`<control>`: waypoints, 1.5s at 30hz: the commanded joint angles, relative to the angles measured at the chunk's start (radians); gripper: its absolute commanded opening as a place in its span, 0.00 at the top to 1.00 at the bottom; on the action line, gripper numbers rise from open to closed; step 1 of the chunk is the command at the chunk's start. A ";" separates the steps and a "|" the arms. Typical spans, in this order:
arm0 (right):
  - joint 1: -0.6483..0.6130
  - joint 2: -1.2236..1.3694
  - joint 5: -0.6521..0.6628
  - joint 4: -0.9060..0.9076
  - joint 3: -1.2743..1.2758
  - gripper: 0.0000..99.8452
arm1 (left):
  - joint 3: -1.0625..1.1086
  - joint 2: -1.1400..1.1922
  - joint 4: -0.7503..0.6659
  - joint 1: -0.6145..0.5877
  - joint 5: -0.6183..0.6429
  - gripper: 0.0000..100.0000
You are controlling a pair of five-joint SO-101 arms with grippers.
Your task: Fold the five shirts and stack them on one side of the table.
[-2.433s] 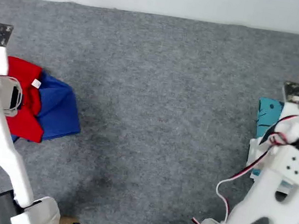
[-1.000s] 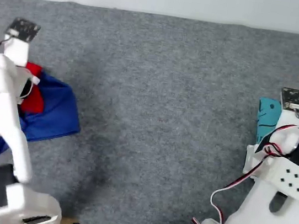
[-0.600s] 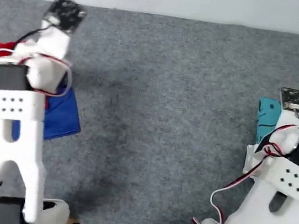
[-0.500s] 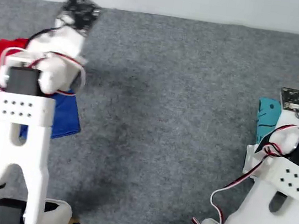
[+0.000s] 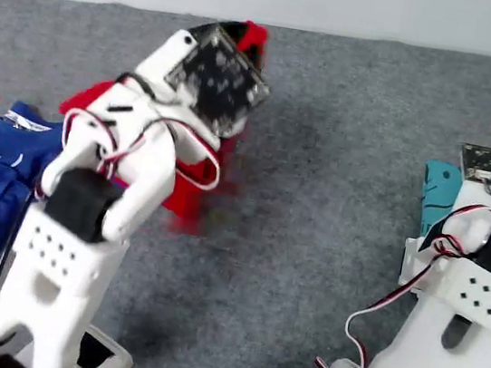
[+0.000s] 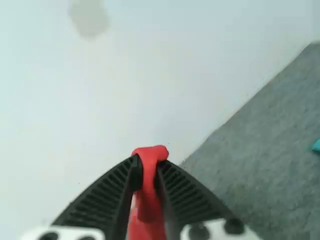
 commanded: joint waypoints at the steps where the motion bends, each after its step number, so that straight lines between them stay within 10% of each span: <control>1: 0.001 -0.028 -0.011 0.041 -0.005 0.99 | -0.035 -0.057 -0.006 0.018 0.005 0.99; 16: -0.010 -0.022 -0.005 0.022 -0.006 0.99 | -0.033 -0.058 0.460 -0.331 -0.048 0.99; 34: -0.705 0.389 -0.003 -0.079 -0.115 0.98 | 0.314 -0.057 0.445 -0.766 -0.166 0.99; 45: -0.812 0.654 -0.005 -0.073 -0.399 0.86 | 0.423 -0.063 0.387 -0.862 -0.158 0.99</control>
